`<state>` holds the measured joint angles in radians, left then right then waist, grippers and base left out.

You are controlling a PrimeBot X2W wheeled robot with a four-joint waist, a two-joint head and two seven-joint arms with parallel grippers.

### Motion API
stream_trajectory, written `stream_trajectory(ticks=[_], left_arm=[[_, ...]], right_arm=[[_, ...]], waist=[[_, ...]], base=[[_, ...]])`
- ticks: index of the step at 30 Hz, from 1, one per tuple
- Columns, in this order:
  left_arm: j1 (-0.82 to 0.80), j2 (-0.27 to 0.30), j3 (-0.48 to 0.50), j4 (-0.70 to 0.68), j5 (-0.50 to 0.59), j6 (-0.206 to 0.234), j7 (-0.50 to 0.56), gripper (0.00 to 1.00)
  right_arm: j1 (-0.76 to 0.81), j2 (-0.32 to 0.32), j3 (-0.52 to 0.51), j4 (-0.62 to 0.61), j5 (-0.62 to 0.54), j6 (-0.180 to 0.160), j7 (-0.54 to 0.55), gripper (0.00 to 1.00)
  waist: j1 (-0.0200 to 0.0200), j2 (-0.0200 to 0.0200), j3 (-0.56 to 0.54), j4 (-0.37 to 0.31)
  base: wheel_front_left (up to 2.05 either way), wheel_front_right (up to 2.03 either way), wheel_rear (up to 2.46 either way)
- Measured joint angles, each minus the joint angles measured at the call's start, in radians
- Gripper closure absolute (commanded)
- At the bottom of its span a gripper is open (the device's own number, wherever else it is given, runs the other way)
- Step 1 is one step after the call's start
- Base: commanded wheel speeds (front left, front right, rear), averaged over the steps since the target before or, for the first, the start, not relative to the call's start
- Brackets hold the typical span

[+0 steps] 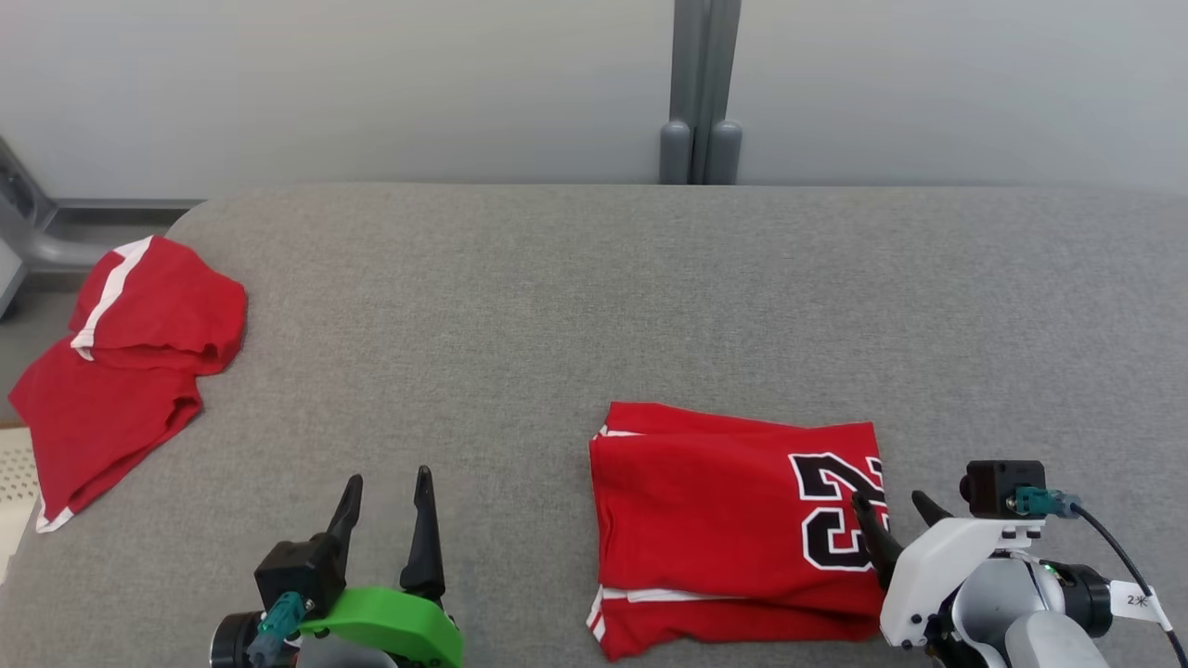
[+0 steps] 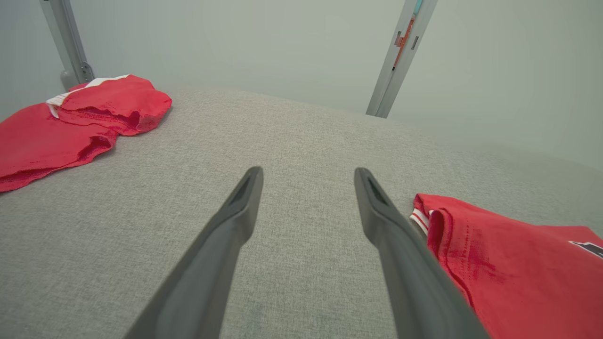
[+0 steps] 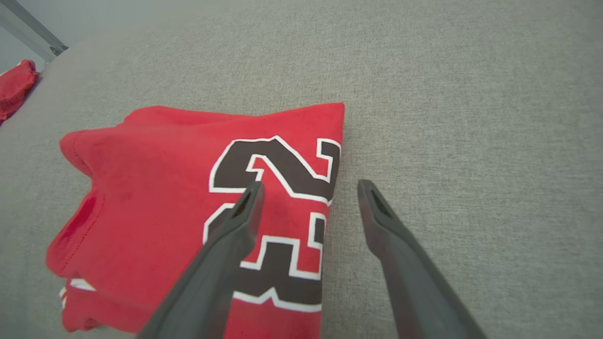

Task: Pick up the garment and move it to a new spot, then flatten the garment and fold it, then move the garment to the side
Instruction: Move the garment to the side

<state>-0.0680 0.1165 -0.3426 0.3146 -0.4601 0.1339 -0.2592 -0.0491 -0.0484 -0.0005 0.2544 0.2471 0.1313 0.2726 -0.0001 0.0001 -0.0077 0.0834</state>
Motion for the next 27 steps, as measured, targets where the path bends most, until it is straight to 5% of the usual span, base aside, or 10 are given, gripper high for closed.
stream_trajectory(ticks=[10,11,12,14,15,27], left_arm=[[-0.010,0.011,0.007,-0.030,0.004,0.016,0.001,0.00],[-0.011,0.011,0.008,-0.033,0.004,0.016,0.001,0.00],[-0.013,0.012,0.009,-0.035,0.004,0.017,0.001,0.00],[-0.016,0.014,0.009,-0.040,0.005,0.018,0.001,0.00],[-0.017,0.015,0.008,-0.043,0.005,0.020,0.001,0.00],[-0.075,0.006,-0.017,-0.082,0.016,0.013,0.003,0.00]], right_arm=[[-0.089,-0.001,-0.019,0.151,-0.003,0.000,0.043,0.00],[-0.099,-0.001,-0.016,0.164,-0.005,0.000,0.044,0.20],[-0.107,-0.002,-0.014,0.173,-0.006,0.000,0.044,0.55],[-0.122,-0.005,-0.008,0.180,-0.007,0.000,0.035,0.91],[-0.131,-0.006,-0.009,0.179,-0.007,0.000,0.014,1.00],[-0.239,-0.096,-0.044,0.163,-0.035,0.000,-0.101,1.00]], waist=[[0.0000,0.0000,0.067,0.066],[0.0000,0.0000,0.075,0.070],[0.0000,0.0000,0.083,0.073],[0.0000,0.0000,0.095,0.076],[0.0000,0.0000,0.101,0.075],[0.0000,0.0000,0.139,-0.061]], base=[[0.00,0.00,0.00],[0.00,0.00,0.00],[0.00,0.00,0.00],[0.00,0.00,0.00],[0.00,0.00,0.00],[0.00,0.00,0.00]])
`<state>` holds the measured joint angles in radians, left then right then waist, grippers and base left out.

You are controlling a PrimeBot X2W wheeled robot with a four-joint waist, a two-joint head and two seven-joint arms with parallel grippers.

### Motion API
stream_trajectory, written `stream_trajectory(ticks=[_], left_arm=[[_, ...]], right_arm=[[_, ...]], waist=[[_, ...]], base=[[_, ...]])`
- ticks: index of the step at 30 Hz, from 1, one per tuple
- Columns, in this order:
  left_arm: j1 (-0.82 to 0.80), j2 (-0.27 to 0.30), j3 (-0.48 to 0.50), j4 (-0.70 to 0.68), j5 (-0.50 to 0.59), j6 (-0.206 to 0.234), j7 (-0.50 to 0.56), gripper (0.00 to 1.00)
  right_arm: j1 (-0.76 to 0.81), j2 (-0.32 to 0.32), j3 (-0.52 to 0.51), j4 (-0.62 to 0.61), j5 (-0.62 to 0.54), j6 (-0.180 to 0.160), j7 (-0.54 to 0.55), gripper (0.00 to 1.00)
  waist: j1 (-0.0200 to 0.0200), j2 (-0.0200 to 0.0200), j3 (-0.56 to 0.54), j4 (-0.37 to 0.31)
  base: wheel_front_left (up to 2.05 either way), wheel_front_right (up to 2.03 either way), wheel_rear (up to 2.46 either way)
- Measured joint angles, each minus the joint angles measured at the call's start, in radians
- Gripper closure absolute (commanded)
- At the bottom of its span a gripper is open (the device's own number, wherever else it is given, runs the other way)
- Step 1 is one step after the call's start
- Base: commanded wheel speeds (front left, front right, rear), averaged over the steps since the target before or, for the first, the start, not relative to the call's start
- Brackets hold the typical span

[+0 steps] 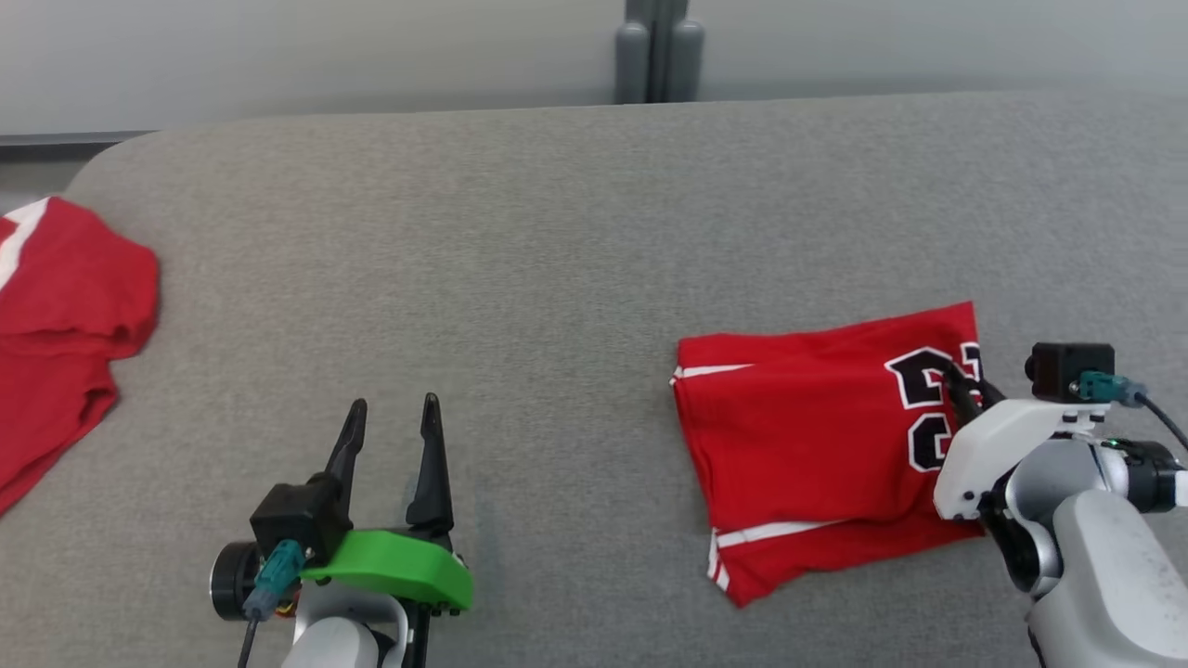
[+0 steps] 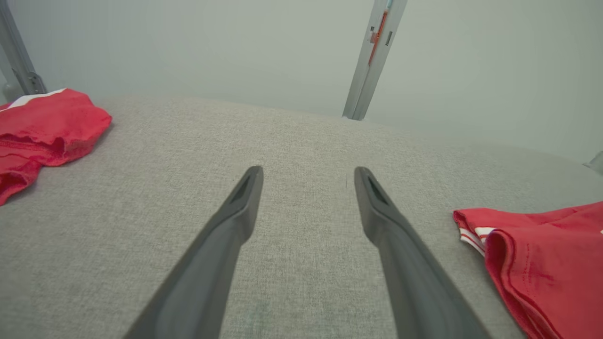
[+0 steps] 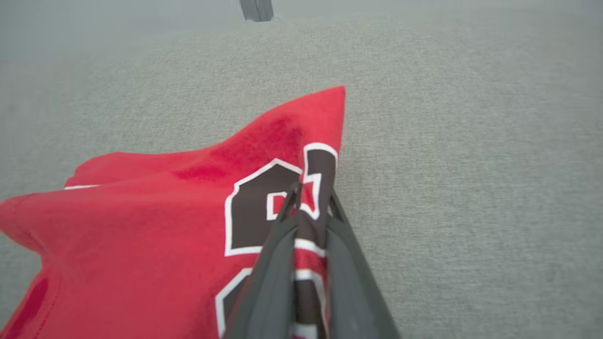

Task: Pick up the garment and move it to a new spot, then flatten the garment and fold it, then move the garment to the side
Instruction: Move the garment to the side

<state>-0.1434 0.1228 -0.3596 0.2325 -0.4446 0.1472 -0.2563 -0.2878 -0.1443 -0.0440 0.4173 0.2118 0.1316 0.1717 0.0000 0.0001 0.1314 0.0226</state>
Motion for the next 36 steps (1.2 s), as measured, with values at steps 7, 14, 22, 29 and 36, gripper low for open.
stream_trajectory(ticks=[7,14,22,29,36], left_arm=[[-0.030,0.014,-0.018,-0.023,0.017,0.000,0.020,0.00],[-0.059,0.023,-0.037,-0.032,0.033,-0.001,0.044,0.00],[-0.060,0.035,-0.039,-0.030,0.033,0.005,0.050,0.00],[-0.056,0.059,-0.013,-0.042,0.026,0.025,0.049,0.00],[-0.056,0.083,0.008,-0.072,0.023,0.039,0.050,0.00]], right_arm=[[-0.041,-0.026,-0.051,-0.010,-0.013,0.000,-0.034,1.00],[-0.078,-0.027,-0.061,0.014,-0.016,0.000,-0.056,1.00],[-0.122,-0.037,0.002,0.068,-0.016,0.000,-0.095,1.00],[-0.236,-0.086,0.132,0.133,-0.001,0.000,-0.147,1.00],[-0.388,-0.160,0.152,0.256,0.004,0.000,-0.180,1.00]], waist=[[0.0000,0.0000,0.027,-0.138],[0.0000,0.0000,0.056,-0.282],[0.0000,0.0000,0.084,-0.377],[0.0000,0.0000,0.091,-0.339],[0.0000,0.0000,0.106,-0.282]], base=[[0.00,0.00,0.00],[0.00,0.00,0.00],[0.00,0.00,0.00],[0.00,0.00,0.00],[0.00,0.00,0.00]])
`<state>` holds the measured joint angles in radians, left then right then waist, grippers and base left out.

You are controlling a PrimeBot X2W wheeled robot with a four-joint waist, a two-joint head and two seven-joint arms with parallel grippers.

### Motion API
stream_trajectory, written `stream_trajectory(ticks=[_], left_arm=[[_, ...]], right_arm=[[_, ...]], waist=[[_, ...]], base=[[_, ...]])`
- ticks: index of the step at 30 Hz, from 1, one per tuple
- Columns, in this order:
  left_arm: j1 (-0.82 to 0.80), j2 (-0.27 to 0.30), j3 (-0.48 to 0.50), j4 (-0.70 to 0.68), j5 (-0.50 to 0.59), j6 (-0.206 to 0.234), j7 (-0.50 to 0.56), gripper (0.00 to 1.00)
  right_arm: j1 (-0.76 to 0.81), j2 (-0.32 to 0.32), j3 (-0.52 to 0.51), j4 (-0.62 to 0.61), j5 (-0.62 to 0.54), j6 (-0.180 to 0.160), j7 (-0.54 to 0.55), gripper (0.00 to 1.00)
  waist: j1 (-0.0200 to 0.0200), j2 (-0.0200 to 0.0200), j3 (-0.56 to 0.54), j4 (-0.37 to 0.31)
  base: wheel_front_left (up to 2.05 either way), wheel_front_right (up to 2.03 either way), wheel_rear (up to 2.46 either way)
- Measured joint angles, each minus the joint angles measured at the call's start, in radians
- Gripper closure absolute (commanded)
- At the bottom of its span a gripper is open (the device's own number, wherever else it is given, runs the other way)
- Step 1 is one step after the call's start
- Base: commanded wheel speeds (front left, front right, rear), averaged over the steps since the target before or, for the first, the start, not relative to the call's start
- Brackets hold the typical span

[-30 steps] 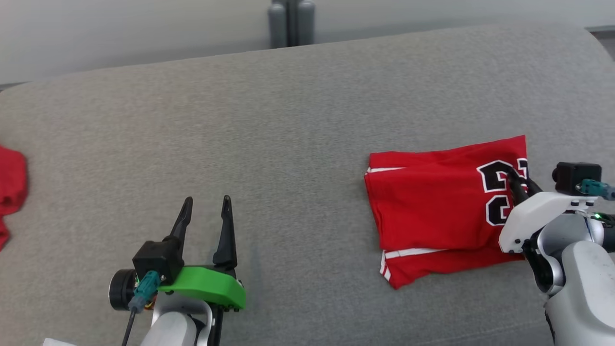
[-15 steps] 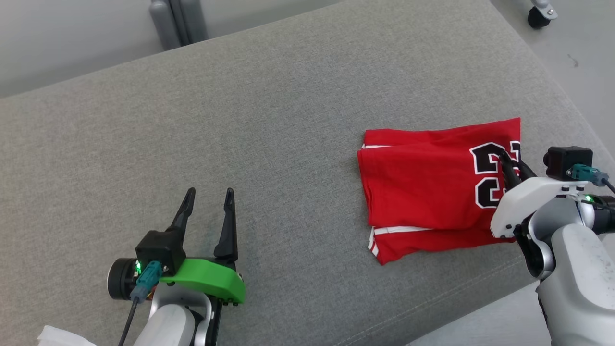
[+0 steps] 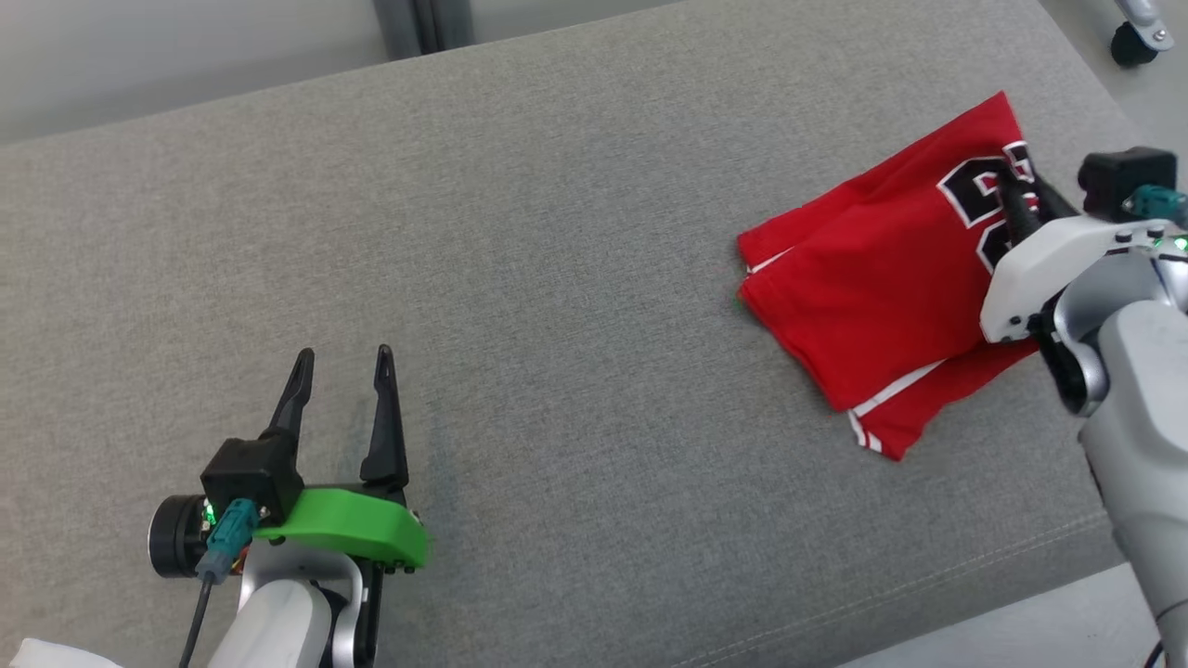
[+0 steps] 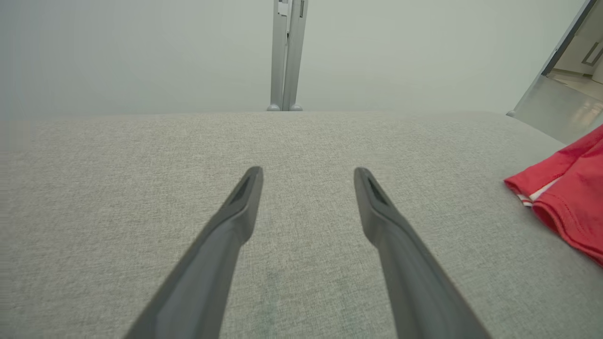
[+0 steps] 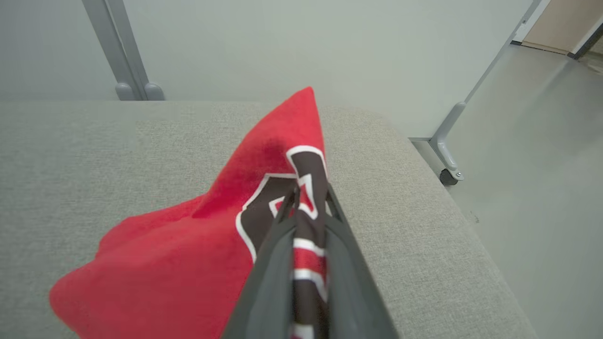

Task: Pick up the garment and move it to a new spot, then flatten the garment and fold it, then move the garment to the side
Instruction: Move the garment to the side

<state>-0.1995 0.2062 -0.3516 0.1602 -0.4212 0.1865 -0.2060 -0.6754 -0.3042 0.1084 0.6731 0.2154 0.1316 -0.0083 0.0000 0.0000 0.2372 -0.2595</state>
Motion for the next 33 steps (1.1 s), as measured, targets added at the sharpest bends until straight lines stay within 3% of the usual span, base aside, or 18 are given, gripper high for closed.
stream_trajectory(ticks=[11,16,17,18,19,23,27,33], left_arm=[[-0.003,0.034,0.000,-0.062,0.010,0.017,0.026,0.00],[-0.008,0.047,0.001,-0.083,0.015,0.025,0.034,0.00],[-0.010,0.049,0.001,-0.087,0.018,0.025,0.035,0.00],[-0.013,0.051,0.001,-0.089,0.018,0.026,0.036,0.00],[-0.015,0.053,0.000,-0.090,0.018,0.026,0.037,0.00],[-0.017,0.052,-0.007,-0.090,0.020,0.026,0.040,0.00],[-0.026,0.051,-0.009,-0.088,0.020,0.029,0.042,0.00],[-0.047,0.043,-0.004,-0.064,0.010,0.019,0.015,0.00]], right_arm=[[-0.153,-0.186,-0.072,0.151,-0.026,0.000,-0.057,1.00],[-0.199,-0.220,-0.104,0.207,-0.058,0.000,-0.093,1.00],[-0.207,-0.221,-0.115,0.223,-0.069,0.000,-0.106,0.95],[-0.216,-0.227,-0.126,0.239,-0.094,0.000,-0.119,0.53],[-0.220,-0.231,-0.135,0.251,-0.114,0.000,-0.138,0.00],[-0.235,-0.227,-0.203,0.292,-0.187,0.000,-0.209,0.00],[-0.238,-0.175,-0.243,0.317,-0.224,0.000,-0.234,0.00],[-0.245,-0.099,-0.221,0.312,-0.211,0.000,-0.249,0.00]], waist=[[0.0000,0.0000,0.087,0.070],[0.0000,0.0001,0.133,0.090],[0.0000,0.0001,0.142,0.093],[0.0000,0.0000,0.150,0.095],[0.0000,0.0000,0.157,0.097],[0.0000,0.0000,0.177,0.104],[0.0000,0.0000,0.176,0.102],[0.0000,0.0000,0.149,0.097]], base=[[0.00,0.00,0.00],[0.00,0.00,0.00],[0.00,0.00,0.00],[0.00,0.00,0.00],[0.00,0.00,0.00],[0.00,0.00,0.00],[0.00,0.00,0.00],[0.00,0.00,0.00]])
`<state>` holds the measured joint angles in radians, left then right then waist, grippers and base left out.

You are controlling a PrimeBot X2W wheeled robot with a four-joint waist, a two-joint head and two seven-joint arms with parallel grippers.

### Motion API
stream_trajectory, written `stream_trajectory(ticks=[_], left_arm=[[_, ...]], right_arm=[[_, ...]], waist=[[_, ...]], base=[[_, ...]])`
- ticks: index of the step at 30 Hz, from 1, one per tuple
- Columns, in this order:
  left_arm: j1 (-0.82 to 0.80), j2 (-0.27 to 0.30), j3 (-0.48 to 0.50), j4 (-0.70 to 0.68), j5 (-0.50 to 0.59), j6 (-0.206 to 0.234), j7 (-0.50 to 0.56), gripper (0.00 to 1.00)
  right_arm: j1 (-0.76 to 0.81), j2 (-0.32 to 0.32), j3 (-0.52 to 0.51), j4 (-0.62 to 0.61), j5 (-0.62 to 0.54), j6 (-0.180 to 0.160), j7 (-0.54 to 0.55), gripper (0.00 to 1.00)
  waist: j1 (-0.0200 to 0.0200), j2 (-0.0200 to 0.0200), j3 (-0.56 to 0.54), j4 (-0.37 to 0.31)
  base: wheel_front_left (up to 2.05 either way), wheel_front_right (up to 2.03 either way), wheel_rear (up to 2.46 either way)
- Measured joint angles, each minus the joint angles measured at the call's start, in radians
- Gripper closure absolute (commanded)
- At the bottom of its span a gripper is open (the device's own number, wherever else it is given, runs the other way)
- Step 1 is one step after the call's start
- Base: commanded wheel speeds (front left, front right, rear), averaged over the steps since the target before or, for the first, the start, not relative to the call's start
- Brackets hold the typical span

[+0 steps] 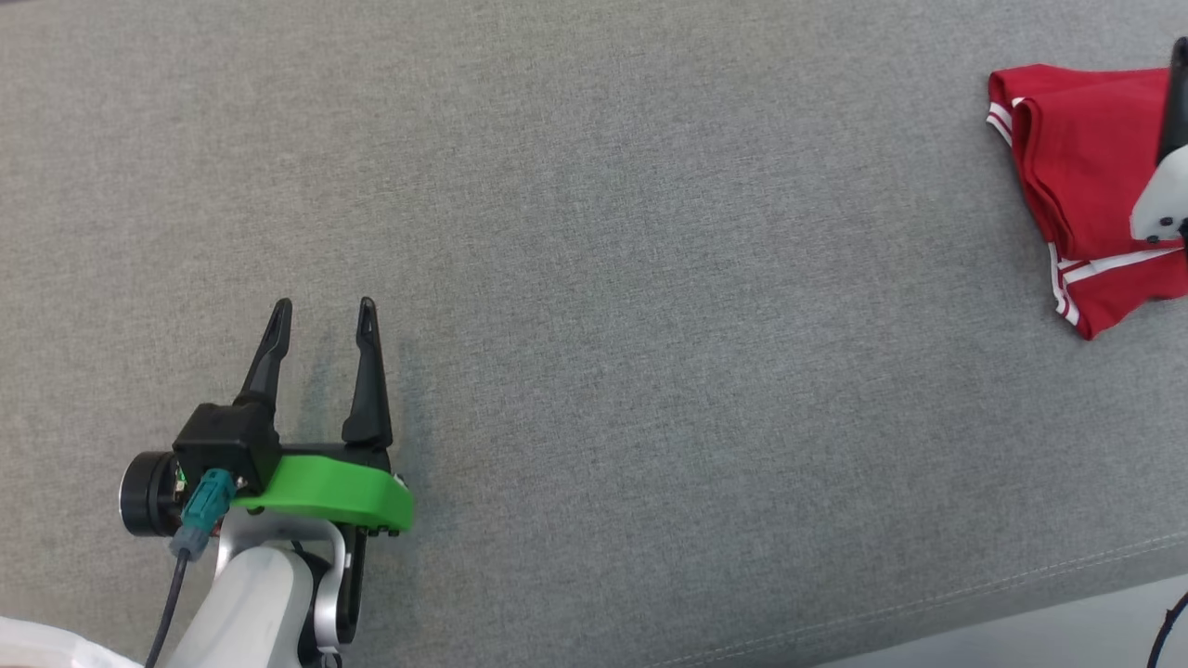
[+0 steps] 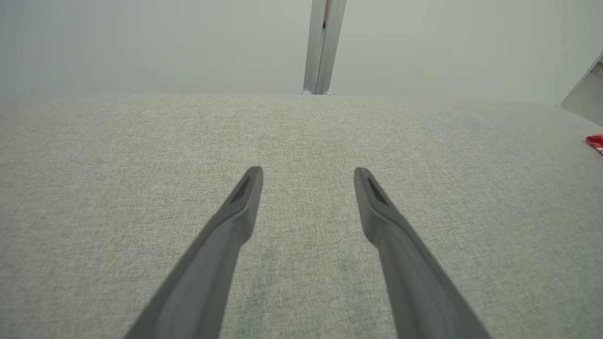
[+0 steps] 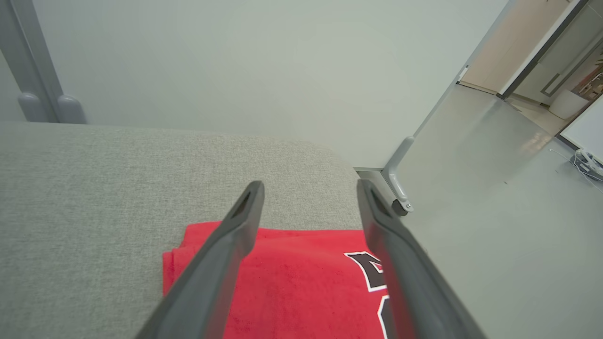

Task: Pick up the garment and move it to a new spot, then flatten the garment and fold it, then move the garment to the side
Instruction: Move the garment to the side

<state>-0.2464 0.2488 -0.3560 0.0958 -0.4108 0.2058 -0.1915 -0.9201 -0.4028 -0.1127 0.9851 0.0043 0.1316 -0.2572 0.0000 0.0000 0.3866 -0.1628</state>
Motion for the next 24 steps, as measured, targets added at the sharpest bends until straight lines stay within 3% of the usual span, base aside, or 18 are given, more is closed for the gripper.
stream_trajectory(ticks=[10,14,24], left_arm=[[-0.061,-0.056,0.010,0.141,-0.019,-0.045,-0.061,0.00],[-0.067,-0.081,0.029,0.201,-0.011,-0.055,-0.070,0.00],[0.007,-0.122,0.075,0.210,0.032,-0.066,-0.071,0.00]], right_arm=[[0.075,0.100,0.079,-0.135,0.080,0.000,-0.005,0.00],[0.175,0.174,0.078,-0.238,0.115,0.000,-0.005,0.00],[0.423,0.280,0.087,-0.447,0.121,0.000,-0.005,0.00]], waist=[[0.0000,0.0000,-0.098,0.012],[0.0000,0.0000,-0.157,0.035],[0.0000,0.0000,-0.261,0.105]], base=[[0.00,0.00,0.00],[0.00,0.00,0.00],[0.00,0.00,0.00]])
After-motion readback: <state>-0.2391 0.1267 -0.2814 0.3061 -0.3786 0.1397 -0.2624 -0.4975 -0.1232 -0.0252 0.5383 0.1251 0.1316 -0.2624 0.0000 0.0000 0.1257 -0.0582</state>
